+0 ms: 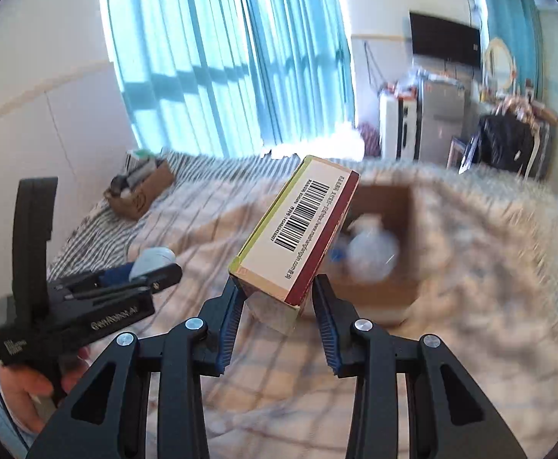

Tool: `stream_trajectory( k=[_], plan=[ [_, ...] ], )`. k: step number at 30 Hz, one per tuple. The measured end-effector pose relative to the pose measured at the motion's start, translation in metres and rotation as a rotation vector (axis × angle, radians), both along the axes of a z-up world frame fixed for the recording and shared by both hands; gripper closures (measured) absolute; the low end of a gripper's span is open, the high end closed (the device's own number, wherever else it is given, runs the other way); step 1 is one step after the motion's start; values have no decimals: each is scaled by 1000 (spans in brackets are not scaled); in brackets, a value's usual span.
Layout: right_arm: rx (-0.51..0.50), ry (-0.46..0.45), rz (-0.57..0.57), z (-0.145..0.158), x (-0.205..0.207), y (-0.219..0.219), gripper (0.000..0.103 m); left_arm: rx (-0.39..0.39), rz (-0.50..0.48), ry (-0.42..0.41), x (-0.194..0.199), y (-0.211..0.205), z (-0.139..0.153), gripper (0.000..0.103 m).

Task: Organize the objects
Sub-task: 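Release the earbud case with the left gripper while the right drops the medicine box into the box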

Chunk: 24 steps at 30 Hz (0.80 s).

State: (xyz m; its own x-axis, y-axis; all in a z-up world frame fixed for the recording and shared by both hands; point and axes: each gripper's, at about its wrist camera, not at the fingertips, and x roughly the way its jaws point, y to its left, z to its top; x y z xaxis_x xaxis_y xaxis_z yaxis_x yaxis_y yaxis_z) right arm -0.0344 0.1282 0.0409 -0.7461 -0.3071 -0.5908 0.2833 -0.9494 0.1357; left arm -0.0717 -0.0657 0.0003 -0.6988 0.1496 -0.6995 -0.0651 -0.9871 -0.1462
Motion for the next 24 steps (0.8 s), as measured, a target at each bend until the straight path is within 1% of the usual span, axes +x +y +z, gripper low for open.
stream_trajectory(
  k=[4,6,10,12,14,17,20,22,24],
  plan=[
    [7,43,0,31,-23,27,66,-27,-72,34,-33,37,25,51],
    [3,53,-3,40,-43,37,66,-37,-91,41,-49,49,27,51],
    [31,66,-17,38,-82,42,67,-60,-128,29,-90,72,20,51],
    [57,62,-26,30,-107,40,67,-71,-141,19,-110,81,10,51],
    [84,48,-41,21,-129,40,67,-64,-152,-11,-131,87,-6,51],
    [198,42,-80,-2,-161,36,66,-61,-171,-50,-157,92,-32,51],
    [248,16,-98,-37,-186,34,66,-78,-179,-74,-175,94,-57,51],
    [263,7,-118,-56,-198,35,66,-55,-192,-88,-183,94,-67,51],
    [286,18,-133,-67,-204,37,66,-46,-203,-91,-185,94,-73,51]
  ],
)
